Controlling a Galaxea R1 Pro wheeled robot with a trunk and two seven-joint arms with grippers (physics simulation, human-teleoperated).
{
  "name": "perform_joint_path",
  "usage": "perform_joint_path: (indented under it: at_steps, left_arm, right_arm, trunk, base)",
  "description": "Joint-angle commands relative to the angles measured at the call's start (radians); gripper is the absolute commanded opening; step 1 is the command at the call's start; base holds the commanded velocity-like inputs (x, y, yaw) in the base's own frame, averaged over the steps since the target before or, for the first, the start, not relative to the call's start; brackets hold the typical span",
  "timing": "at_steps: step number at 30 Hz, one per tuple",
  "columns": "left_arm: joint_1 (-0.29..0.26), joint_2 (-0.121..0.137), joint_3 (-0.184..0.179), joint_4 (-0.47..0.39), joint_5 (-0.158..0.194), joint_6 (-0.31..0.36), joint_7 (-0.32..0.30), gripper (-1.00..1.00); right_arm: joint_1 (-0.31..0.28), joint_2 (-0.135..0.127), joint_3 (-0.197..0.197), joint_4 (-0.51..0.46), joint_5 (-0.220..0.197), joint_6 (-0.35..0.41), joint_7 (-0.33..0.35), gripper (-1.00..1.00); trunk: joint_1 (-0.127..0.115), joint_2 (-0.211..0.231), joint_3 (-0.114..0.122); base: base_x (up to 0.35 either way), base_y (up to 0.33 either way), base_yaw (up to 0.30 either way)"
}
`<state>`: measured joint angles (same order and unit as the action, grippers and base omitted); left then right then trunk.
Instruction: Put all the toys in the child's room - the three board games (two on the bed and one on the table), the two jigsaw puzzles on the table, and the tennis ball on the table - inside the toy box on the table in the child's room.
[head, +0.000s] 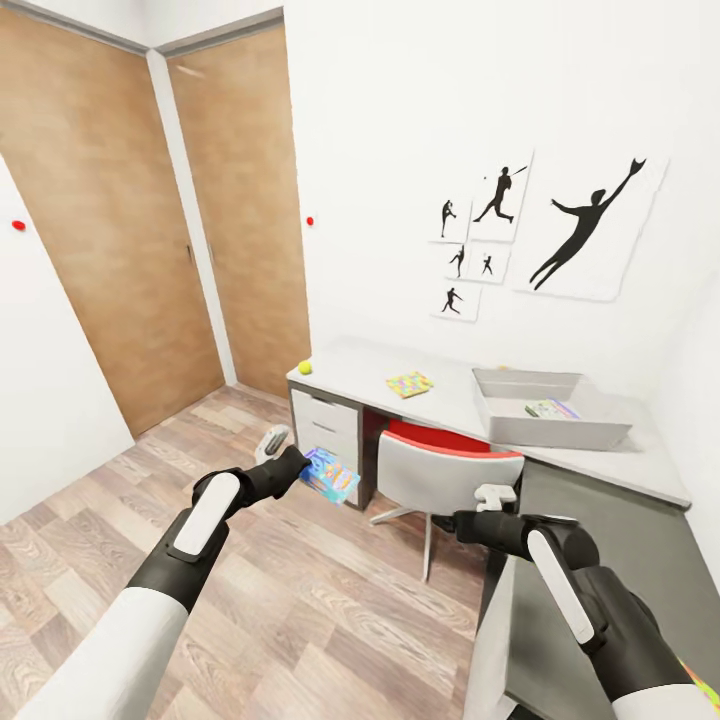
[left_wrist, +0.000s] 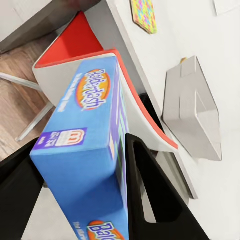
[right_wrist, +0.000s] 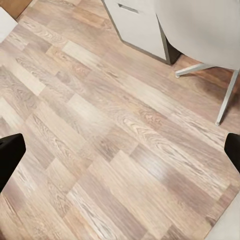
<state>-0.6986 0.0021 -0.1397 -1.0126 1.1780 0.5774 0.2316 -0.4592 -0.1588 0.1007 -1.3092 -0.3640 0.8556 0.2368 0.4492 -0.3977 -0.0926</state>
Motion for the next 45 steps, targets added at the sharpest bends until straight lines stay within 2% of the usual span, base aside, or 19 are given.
perform_joint_path:
  at_steps: [1,18,45]
  left_arm:
    - [-0.001,0.0,-0.001,-0.001,0.011,0.001,0.009,-1.0]
    - [-0.001,0.0,-0.001,-0.001,0.011,0.001,0.01,-1.0]
    - [-0.001,-0.001,-0.001,-0.001,0.012,0.001,0.011,-1.0]
  right_arm:
    - [-0.001,-0.001,0.001,-0.001,0.005,0.003,0.006,1.0]
    - [-0.001,0.001,0.001,-0.001,0.006,0.003,0.006,1.0]
    - [-0.001,0.0,0.001,-0.001,0.006,0.003,0.006,1.0]
  trunk:
    - [0.001,-0.002,-0.002]
    - [0.001,-0.002,-0.002]
    - [0.001,-0.002,-0.002]
  base:
    - [0.073,0.0,0.032]
    - [0.024,0.0,0.062]
    - [0.001,0.0,0.266]
